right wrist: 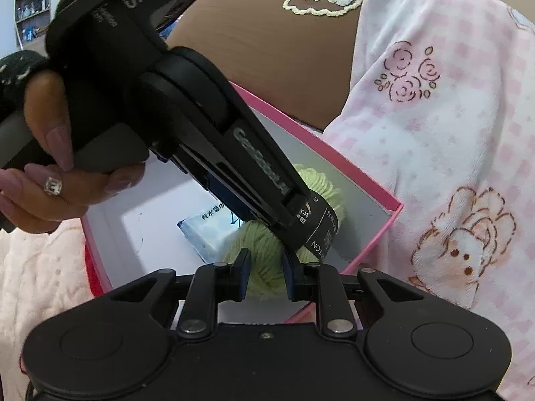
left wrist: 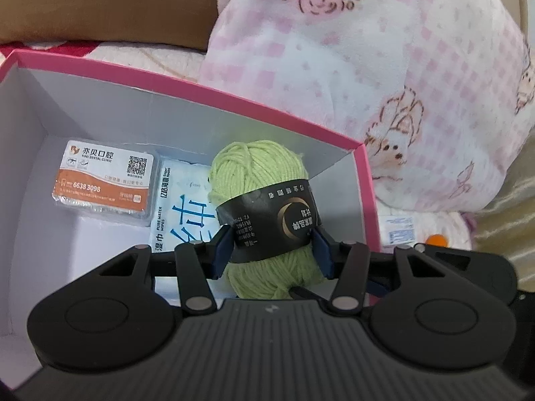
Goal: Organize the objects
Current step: 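Lower the yarn ball into the pink box and open the right gripper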
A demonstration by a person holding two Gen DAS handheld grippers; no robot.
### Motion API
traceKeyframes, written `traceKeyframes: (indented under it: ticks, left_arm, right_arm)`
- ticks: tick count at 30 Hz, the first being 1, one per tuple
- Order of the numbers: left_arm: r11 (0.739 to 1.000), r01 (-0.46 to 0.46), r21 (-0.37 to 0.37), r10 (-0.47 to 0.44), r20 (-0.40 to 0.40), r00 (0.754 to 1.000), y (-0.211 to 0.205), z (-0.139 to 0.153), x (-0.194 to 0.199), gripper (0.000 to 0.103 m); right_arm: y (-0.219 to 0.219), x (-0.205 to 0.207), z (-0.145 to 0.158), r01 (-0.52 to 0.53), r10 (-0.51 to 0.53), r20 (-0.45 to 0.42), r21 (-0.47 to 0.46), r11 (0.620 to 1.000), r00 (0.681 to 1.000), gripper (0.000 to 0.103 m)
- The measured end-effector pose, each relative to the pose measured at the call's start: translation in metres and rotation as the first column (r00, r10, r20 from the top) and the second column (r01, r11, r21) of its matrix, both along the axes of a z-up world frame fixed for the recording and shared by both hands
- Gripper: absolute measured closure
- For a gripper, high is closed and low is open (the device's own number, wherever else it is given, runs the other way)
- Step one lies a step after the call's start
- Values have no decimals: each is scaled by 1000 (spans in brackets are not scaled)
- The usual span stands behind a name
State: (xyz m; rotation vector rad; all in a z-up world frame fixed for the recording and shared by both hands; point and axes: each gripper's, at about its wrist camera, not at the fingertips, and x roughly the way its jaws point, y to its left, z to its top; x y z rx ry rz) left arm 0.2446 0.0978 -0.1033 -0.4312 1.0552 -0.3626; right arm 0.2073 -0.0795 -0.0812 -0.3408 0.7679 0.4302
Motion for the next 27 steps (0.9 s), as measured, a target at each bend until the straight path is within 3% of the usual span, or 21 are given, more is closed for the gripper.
traceKeyframes:
  ticks: [2, 4, 6, 12, 19, 25, 27]
  left_arm:
    - [1000, -10, -21, 11, 17, 1000, 4, 2, -1, 53]
    - [999, -40, 3, 40, 44, 998, 5, 4, 1, 53]
    - [998, -61, 27, 60, 17, 998, 3, -3, 7, 57]
    - [997, -75, -15, 74, -26, 997, -2, -15, 12, 71]
    - [992, -129, 16, 130, -70, 989, -13, -20, 18, 69]
    - [987, -125, 100, 126, 4, 992, -20, -3, 5, 69]
    - [985, -119, 129, 117, 22, 993, -20, 11, -3, 68]
  right_arm:
    - [-4, 2, 0, 26, -26, -6, 30, 999, 1000, 79]
    - [-9, 6, 0, 54, -53, -20, 87, 995, 998, 79]
    - [-12, 11, -2, 75, -70, -44, 128, 989, 997, 79]
    - [-8, 12, -4, 72, -68, -38, 120, 990, 997, 79]
    - [-16, 10, -7, 79, -68, -63, 184, 980, 996, 79]
    - [-31, 12, -4, 97, -72, -107, 255, 962, 992, 77]
    - [-34, 10, -1, 92, -62, -116, 273, 957, 991, 70]
